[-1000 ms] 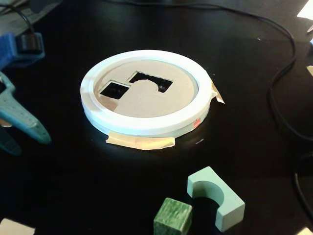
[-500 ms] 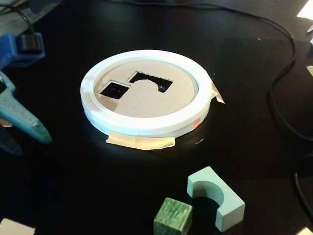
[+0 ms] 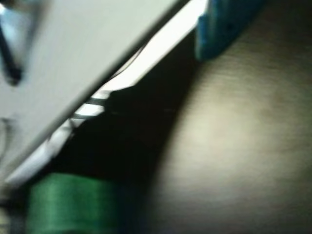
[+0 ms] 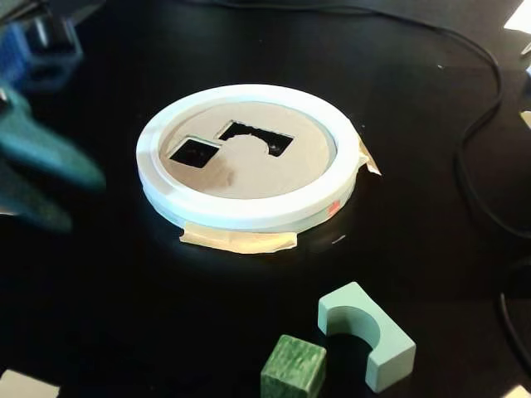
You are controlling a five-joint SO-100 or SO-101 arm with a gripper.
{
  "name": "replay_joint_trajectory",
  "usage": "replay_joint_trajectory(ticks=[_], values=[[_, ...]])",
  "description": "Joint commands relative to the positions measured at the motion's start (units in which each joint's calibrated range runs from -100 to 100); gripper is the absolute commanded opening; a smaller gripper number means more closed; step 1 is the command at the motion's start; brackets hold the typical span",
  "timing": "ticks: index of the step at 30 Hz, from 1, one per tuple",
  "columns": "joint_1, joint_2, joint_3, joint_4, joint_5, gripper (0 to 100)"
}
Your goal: Pick up the square block and drop it in corresponding square shaped hole
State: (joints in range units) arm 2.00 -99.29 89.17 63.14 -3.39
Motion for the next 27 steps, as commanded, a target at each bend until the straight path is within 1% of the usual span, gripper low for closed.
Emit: replay_joint_trajectory(ticks=[1, 5, 6, 9, 10, 14, 15, 19, 20, 25, 27], values=[[-0.7, 7.5, -17.9, -2.3, -0.2, 78], [-0.7, 22.3, -30.2, -2.6, -0.2, 78], [-0.6, 30.5, -37.3, -2.6, -0.2, 78], [0.6, 43.3, -49.0, -1.7, -0.2, 78], [0.9, 51.2, -56.2, -1.5, -0.2, 78], [1.0, 67.3, -70.5, -0.9, -0.2, 78], [1.0, 74.3, -76.1, 0.8, -0.2, 78], [1.4, 88.3, -88.1, 5.5, -0.2, 78], [2.5, 94.1, -93.7, 7.5, -0.2, 78], [9.0, 108.7, -108.5, 14.5, -0.2, 78], [10.4, 113.4, -112.8, 15.5, -0.1, 78]])
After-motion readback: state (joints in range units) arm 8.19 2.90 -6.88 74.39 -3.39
